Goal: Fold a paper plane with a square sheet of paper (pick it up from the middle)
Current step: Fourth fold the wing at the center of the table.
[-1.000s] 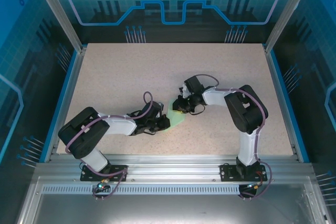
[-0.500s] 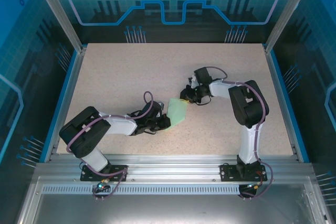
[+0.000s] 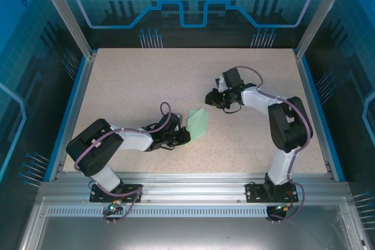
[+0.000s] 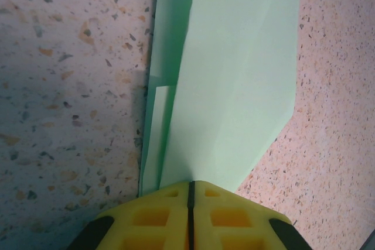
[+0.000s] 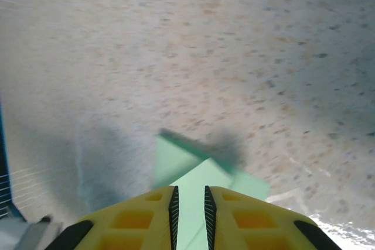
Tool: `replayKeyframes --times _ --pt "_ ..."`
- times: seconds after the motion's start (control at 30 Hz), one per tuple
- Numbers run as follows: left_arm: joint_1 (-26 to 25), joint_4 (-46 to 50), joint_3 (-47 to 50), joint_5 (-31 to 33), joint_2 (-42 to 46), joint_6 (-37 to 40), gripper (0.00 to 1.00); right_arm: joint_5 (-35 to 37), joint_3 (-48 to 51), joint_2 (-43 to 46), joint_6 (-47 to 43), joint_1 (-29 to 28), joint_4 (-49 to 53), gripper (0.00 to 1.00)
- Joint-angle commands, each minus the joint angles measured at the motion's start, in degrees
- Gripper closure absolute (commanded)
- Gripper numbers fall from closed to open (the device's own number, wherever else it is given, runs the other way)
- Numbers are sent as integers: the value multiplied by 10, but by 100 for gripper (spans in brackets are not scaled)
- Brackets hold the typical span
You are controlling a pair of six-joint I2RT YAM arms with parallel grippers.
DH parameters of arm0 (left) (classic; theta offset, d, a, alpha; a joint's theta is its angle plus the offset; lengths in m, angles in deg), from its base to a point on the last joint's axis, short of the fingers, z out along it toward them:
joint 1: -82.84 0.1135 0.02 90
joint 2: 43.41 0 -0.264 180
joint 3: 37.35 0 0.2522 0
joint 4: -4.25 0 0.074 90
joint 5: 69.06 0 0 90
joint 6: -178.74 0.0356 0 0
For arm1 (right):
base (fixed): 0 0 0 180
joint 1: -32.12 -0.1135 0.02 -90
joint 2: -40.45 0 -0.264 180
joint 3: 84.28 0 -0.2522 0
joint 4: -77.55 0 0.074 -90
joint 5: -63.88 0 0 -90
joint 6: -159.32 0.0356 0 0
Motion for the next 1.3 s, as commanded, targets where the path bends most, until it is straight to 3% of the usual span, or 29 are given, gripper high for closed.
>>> replayKeyframes --times 0.0,0.23,0.7,1.27 --pt "5 136 32 26 -42 2 89 -22 28 21 -1 -37 -3 79" --pt "5 136 26 21 -44 7 89 -46 51 -33 41 -107 -53 81" --pt "5 164 47 -14 -15 26 88 3 63 -121 39 -95 -45 86" --pt "4 324 43 -28 67 75 87 -10 50 -127 32 -93 -36 85"
